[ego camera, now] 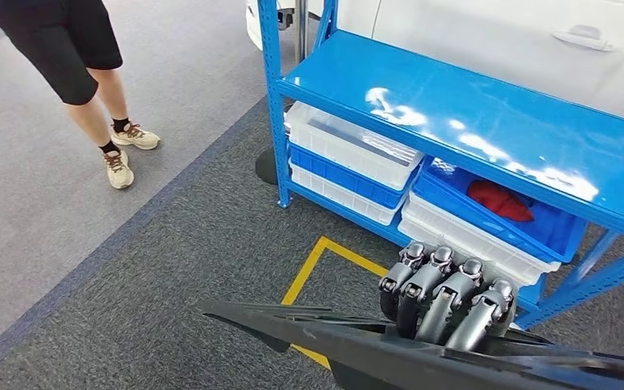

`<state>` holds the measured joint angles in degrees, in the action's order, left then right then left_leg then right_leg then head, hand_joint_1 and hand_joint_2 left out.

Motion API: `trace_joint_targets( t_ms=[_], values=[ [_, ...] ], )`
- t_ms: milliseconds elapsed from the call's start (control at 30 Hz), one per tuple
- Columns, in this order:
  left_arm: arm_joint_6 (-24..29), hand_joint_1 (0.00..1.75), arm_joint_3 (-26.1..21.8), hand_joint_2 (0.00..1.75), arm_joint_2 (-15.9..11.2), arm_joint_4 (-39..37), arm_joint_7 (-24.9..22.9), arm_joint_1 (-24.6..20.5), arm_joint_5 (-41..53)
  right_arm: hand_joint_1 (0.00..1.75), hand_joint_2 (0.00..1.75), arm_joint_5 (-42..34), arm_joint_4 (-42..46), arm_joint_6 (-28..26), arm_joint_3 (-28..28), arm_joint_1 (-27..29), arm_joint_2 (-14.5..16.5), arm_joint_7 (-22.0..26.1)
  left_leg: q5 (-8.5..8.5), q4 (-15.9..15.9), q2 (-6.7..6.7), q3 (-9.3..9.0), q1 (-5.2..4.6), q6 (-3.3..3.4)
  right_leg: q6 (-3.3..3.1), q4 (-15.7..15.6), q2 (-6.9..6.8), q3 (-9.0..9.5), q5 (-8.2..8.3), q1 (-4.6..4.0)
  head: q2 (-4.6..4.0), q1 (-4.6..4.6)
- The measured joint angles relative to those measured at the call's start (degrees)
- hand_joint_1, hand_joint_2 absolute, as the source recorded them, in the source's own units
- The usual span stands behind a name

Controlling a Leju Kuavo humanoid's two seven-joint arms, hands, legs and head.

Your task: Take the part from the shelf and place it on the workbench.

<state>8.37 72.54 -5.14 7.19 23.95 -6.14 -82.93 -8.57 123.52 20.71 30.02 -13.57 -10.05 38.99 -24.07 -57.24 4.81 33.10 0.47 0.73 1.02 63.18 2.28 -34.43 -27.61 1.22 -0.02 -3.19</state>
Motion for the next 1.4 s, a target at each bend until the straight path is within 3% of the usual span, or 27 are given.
trace_joint_targets(
  t_ms=[67,167,233,300,367,400,433,467,533,567,600,667,733,800,867,900,933,967,1033,1100,1200,1267,1333,1400],
  values=[
    [0.27,0.0,-0.01,1.75,0.08,0.0,0.03,-0.09,-0.01,1.75,1.75,-0.68,-0.88,3.31,-0.98,-0.15,0.73,0.0,-0.08,-0.55,1.23,0.71,-0.04,-0.66,-0.12,-4.19,1.82,1.58,1.24,0.14,0.0,0.0],
    [1.12,0.0,-0.02,1.75,0.08,0.0,-0.96,0.1,-0.02,1.75,1.75,-1.99,-3.45,7.23,-2.57,-1.2,2.4,0.0,0.12,-0.59,2.19,1.42,0.24,-1.82,-0.95,-4.68,0.69,1.54,1.4,-0.02,0.0,0.0],
    [1.54,0.0,-0.02,1.75,0.08,0.0,-1.41,0.02,-0.02,1.75,1.75,-2.68,-5.33,8.17,-3.25,-1.99,3.41,0.0,-1.51,-3.24,-0.08,2.74,0.2,-2.39,-1.73,-5.16,-0.78,1.79,1.62,0.07,0.0,-0.01],
    [1.69,0.0,-0.02,1.75,0.06,0.0,-1.52,-0.27,-0.02,1.75,1.75,-2.94,-6.62,8.46,-3.71,-2.23,4.04,0.0,-5.1,-10.16,-3.16,6.1,0.18,-2.85,-2.15,-5.3,-2.42,1.86,1.58,-0.1,0.0,-0.01],
    [1.74,0.0,-0.02,1.75,0.1,0.0,-1.56,-0.28,-0.02,1.75,1.75,-2.96,-7.89,8.54,-3.93,-2.4,4.39,0.0,-7.42,-16.63,-4.2,9.27,0.29,-3.14,-2.26,-5.28,-4.05,1.83,1.49,-0.31,0.0,-0.01],
    [1.75,0.0,-0.02,1.75,0.13,0.0,-1.52,-0.17,-0.02,1.75,1.75,-2.87,-8.72,8.48,-3.95,-2.62,4.55,0.0,-7.02,-17.06,-4.36,9.42,0.31,-3.15,-2.26,-5.26,-4.8,1.84,1.44,-0.38,0.0,-0.01],
    [1.72,0.0,-0.02,1.75,0.15,0.0,-1.41,-0.09,-0.02,1.75,1.75,-2.78,-9.73,8.34,-3.94,-2.97,4.76,0.0,-5.68,-15.3,-4.61,8.43,0.3,-3.06,-2.22,-5.25,-5.53,1.89,1.38,-0.45,0.0,-0.01],
    [1.64,0.0,-0.02,1.75,0.15,0.0,-1.2,-0.07,-0.02,1.75,1.75,-2.68,-10.9,8.07,-3.9,-3.45,5.04,0.0,-3.63,-11.29,-5.22,6.22,0.23,-2.83,-2.13,-5.24,-6.21,2.01,1.3,-0.5,0.0,-0.01],
    [1.35,0.0,-0.02,1.75,0.13,0.0,-0.57,-0.22,-0.02,1.75,1.75,-2.56,-13.36,7.29,-3.71,-4.35,5.75,0.0,-0.91,-3.18,-7.58,1.91,-0.27,-1.9,-1.83,-5.26,-7.36,2.34,1.11,-0.68,0.0,0.0],
    [1.19,0.0,-0.04,1.75,0.15,0.0,-0.26,-0.29,-0.03,1.75,1.75,-2.5,-14.65,6.99,-3.55,-4.58,6.23,0.0,-0.4,-0.93,-8.39,0.78,-0.55,-1.37,-1.56,-5.3,-7.85,2.47,1.04,-0.78,0.0,0.0],
    [1.08,0.0,-0.09,1.75,0.17,0.0,0.02,-0.27,-0.03,1.75,1.75,-2.35,-16.0,6.89,-3.35,-4.62,6.79,0.0,-0.47,-0.23,-8.63,0.59,-0.78,-0.91,-1.28,-5.38,-8.32,2.57,1.01,-0.85,0.0,-0.01],
    [0.98,0.0,-0.25,1.75,0.21,0.0,0.4,0.03,-0.02,1.75,1.75,-1.93,-18.58,7.05,-2.97,-4.44,8.03,0.0,-0.16,0.04,-7.41,0.67,-0.7,-0.23,-0.59,-5.53,-8.97,2.73,0.9,-0.87,0.0,-0.01],
    [0.98,0.0,-0.43,1.75,0.26,0.0,0.6,0.3,-0.03,1.75,1.75,-1.64,-20.33,7.3,-2.73,-4.33,8.91,0.0,0.38,0.74,-6.21,0.36,-0.38,0.35,-0.04,-4.16,-6.88,2.29,-0.27,-0.68,0.0,-0.01],
    [1.0,0.0,-0.62,1.75,0.34,0.0,0.63,0.25,-0.04,1.75,1.75,-1.5,-22.04,8.0,-2.66,-4.24,9.44,0.0,0.73,1.12,-4.94,0.19,-0.28,0.77,0.16,1.91,-3.58,-0.53,-3.68,-0.48,0.0,0.0],
    [1.07,0.0,-0.79,1.75,0.39,0.0,0.56,0.24,-0.04,1.75,1.75,-1.26,-24.33,8.87,-2.63,-3.99,9.94,0.0,0.77,1.05,-3.44,0.28,-0.35,0.96,0.17,9.59,-2.52,-4.55,-6.68,-0.46,0.0,0.0],
    [1.1,0.0,-0.86,1.75,0.41,0.0,0.54,0.33,-0.04,1.75,1.75,-1.08,-25.53,9.08,-2.59,-3.91,10.25,0.0,0.75,0.96,-2.67,0.3,-0.38,0.96,0.16,11.24,-2.46,-5.59,-6.63,-0.46,0.0,0.0],
    [1.13,0.0,-0.92,1.75,0.42,0.0,0.55,0.43,-0.04,1.75,1.75,-0.84,-26.64,9.17,-2.53,-3.88,10.66,0.0,0.7,0.81,-1.86,0.29,-0.38,0.89,0.12,10.55,-2.39,-5.53,-5.36,-0.44,0.0,0.0],
    [1.13,0.0,-0.95,1.75,0.43,0.0,0.57,0.52,-0.04,1.75,1.75,-0.57,-27.59,9.18,-2.44,-3.89,11.11,0.0,0.61,0.6,-1.04,0.28,-0.36,0.78,0.03,7.57,-2.07,-4.36,-3.14,-0.39,0.0,0.0],
    [1.05,0.0,-0.96,1.75,0.48,0.0,0.6,0.54,-0.03,1.75,1.75,-0.08,-28.81,9.33,-2.29,-3.81,11.9,0.0,0.31,-0.05,0.53,0.53,-0.34,0.39,-0.15,-0.56,0.48,-0.96,0.85,-0.12,0.0,0.0],
    [0.97,0.0,-0.96,1.75,0.52,0.0,0.52,0.54,-0.03,1.75,1.75,0.1,-29.14,9.76,-2.26,-3.37,12.47,0.0,0.14,-0.56,1.8,1.14,-0.19,-0.21,-0.26,-4.51,2.45,0.55,1.94,-0.02,0.0,0.0],
    [0.96,0.0,-0.96,1.75,0.52,0.0,0.11,0.94,-0.03,1.75,1.75,0.04,-28.75,10.47,-2.26,-2.6,13.31,0.0,0.17,-0.57,2.99,1.6,0.22,-1.38,-1.04,-5.02,1.1,0.9,1.92,-0.28,0.0,-0.01],
    [0.97,0.0,-0.96,1.75,0.53,0.0,-0.16,1.04,-0.03,1.75,1.75,-0.24,-27.93,10.86,-2.26,-2.28,13.88,0.01,-1.18,-2.87,0.71,2.6,0.07,-1.92,-1.76,-5.75,-0.36,1.6,2.04,-0.16,0.0,-0.02],
    [0.98,0.0,-0.96,1.75,0.48,0.0,-0.31,0.81,-0.04,1.75,1.75,-0.58,-27.13,11.09,-2.26,-1.8,14.18,0.01,-4.42,-9.55,-2.72,5.81,0.05,-2.3,-2.22,-6.07,-2.0,2.14,1.86,-0.35,0.0,-0.02],
    [0.9,0.0,-0.95,1.75,0.44,0.0,-0.36,0.71,-0.04,1.75,1.75,-0.72,-26.71,11.16,-2.15,-1.22,14.24,0.0,-6.47,-15.65,-4.02,9.04,0.36,-2.66,-2.34,-6.02,-3.67,2.33,1.57,-0.57,0.0,-0.02]
  ],
)
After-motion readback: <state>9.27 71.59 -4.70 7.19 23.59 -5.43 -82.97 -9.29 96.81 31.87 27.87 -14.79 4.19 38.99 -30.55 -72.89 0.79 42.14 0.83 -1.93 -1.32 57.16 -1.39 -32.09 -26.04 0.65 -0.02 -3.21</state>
